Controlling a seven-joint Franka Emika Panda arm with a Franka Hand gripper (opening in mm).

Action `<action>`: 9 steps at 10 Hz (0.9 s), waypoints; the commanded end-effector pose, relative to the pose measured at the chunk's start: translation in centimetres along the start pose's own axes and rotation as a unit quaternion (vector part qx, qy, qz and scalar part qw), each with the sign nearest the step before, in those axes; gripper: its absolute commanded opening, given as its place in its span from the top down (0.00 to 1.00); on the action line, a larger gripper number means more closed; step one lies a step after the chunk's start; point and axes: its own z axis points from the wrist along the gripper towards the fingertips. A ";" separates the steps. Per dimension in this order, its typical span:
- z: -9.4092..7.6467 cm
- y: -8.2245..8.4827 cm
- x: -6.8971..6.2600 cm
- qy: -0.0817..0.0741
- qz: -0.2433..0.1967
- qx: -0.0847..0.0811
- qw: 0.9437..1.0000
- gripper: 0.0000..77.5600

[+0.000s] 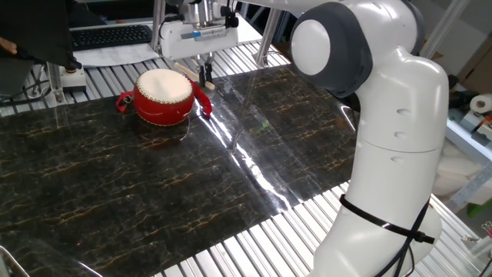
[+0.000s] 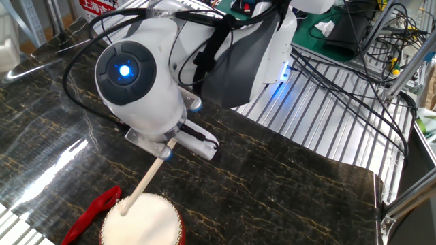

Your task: Play the drum

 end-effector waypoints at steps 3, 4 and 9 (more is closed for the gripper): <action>12.4 3.6 -4.9 -0.046 -0.005 -0.032 0.998 0.99; 14.2 2.9 -7.3 -0.062 -0.008 -0.025 0.998 0.99; 4.7 2.6 -3.3 0.013 0.016 0.005 1.000 0.99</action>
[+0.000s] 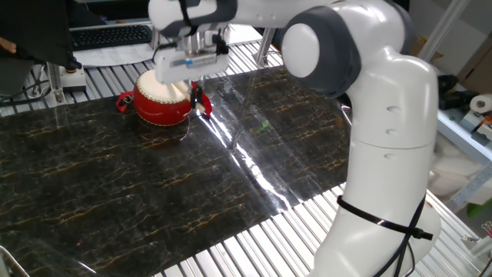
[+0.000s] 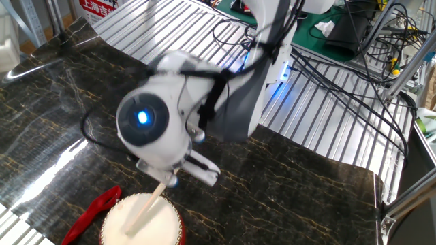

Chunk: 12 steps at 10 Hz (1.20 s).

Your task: Play the drum

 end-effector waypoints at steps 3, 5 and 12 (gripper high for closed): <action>-8.2 -2.2 1.9 0.027 0.018 0.008 0.999 0.99; -9.3 -2.8 1.6 0.020 0.020 -0.007 1.000 0.99; -7.5 -1.4 -1.5 -0.057 0.035 -0.009 0.998 0.99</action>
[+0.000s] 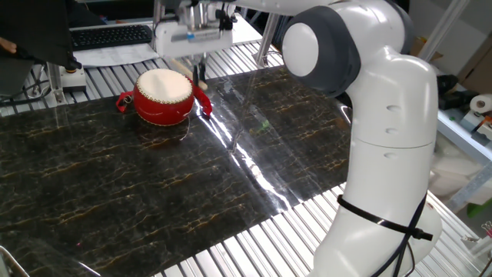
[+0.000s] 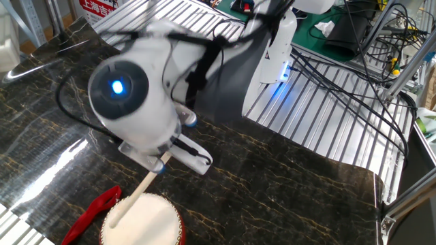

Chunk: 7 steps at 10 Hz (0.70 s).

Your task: Play the drum

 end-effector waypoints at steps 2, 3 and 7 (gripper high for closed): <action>1.3 1.1 -3.3 -0.066 0.016 -0.007 0.998 0.99; 1.8 1.3 -3.8 -0.077 0.018 -0.007 0.997 0.99; 4.3 2.0 -7.2 -0.120 0.026 -0.017 0.992 0.99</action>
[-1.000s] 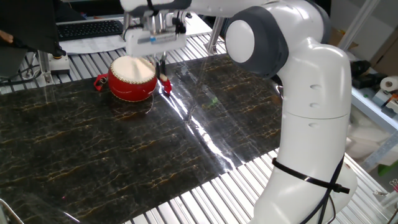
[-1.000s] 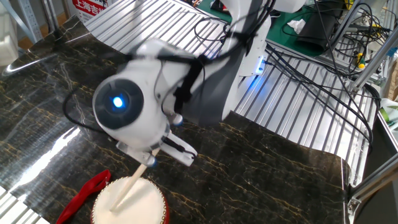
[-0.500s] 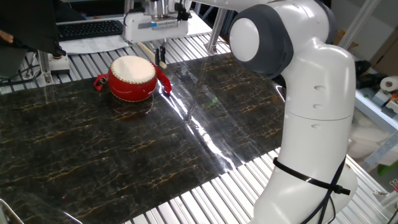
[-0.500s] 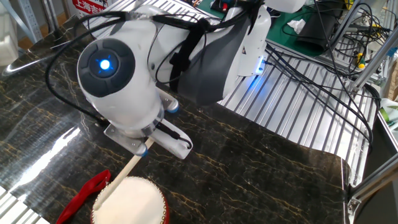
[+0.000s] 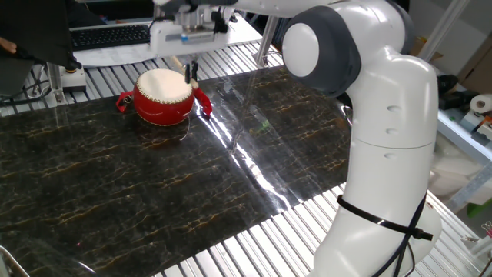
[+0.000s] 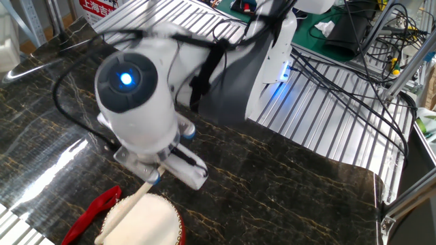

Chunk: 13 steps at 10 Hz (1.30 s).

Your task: Play the drum

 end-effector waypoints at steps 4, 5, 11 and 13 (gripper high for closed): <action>2.8 0.6 -5.6 -0.058 0.003 -0.011 0.998 0.99; 2.8 0.6 -5.6 -0.059 0.003 -0.011 0.998 0.99; 4.0 1.0 -5.2 -0.062 0.004 -0.011 0.998 0.99; 4.4 1.2 -4.8 -0.062 0.000 -0.010 0.998 0.99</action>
